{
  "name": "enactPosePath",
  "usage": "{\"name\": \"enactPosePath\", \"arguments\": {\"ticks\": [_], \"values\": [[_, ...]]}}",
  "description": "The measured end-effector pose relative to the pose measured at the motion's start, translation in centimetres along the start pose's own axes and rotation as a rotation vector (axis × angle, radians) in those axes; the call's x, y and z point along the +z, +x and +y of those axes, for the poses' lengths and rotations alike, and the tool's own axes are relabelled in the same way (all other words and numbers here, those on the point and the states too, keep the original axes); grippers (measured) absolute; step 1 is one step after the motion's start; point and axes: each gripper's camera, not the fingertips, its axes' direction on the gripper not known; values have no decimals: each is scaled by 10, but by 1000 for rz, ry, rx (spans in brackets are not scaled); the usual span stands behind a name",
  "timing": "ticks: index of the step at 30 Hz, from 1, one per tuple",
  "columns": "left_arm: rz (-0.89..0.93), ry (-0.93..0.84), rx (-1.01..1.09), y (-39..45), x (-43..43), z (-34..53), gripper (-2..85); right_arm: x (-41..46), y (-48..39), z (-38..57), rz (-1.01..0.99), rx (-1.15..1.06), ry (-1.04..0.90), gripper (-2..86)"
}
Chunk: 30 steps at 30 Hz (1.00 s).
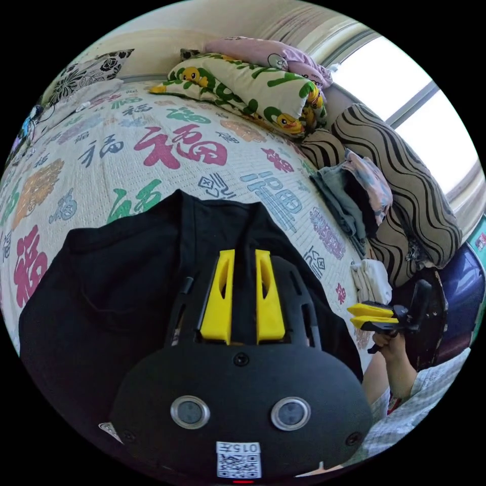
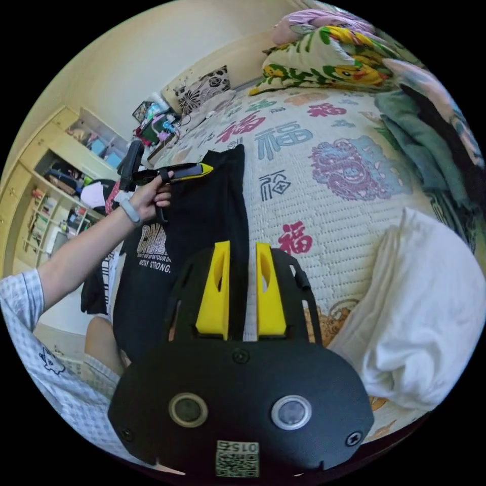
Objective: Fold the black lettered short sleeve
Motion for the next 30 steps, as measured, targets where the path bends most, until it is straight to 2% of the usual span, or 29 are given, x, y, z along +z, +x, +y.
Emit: {"name": "enactPosePath", "arguments": {"ticks": [3, 5, 6, 8, 12, 17, 20, 22, 26, 30], "values": [[33, -56, -13, -4, 7, 5, 38, 38, -32, -11, 138, -151, -125, 39], [89, -59, -19, -4, 8, 6, 12, 50, -45, -9, 208, -192, -135, 16], [60, -53, -29, -2, 7, 8, 9, 51, -48, -6, 213, -182, -123, 9], [-11, -79, -3, 2, 8, 11, 15, 51, -47, 0, 212, -158, -98, 7], [-18, -115, 25, 9, -3, 19, 56, 59, -57, 8, 177, -181, -129, 20], [23, 11, 114, 27, -23, 23, 63, 64, -84, 3, 178, -220, 27, 11], [90, -52, 110, 34, -1, 18, 24, 100, -102, -2, 157, -250, -75, -5], [10, -136, 99, 34, 15, 18, 9, 125, -107, 4, 147, -240, -170, -8], [-54, -45, 138, 41, -4, 41, 8, 140, -121, 28, 163, -241, -159, -10], [47, -5, 210, 38, -67, 105, 19, 148, -149, 32, 134, -224, -129, -10]]}}
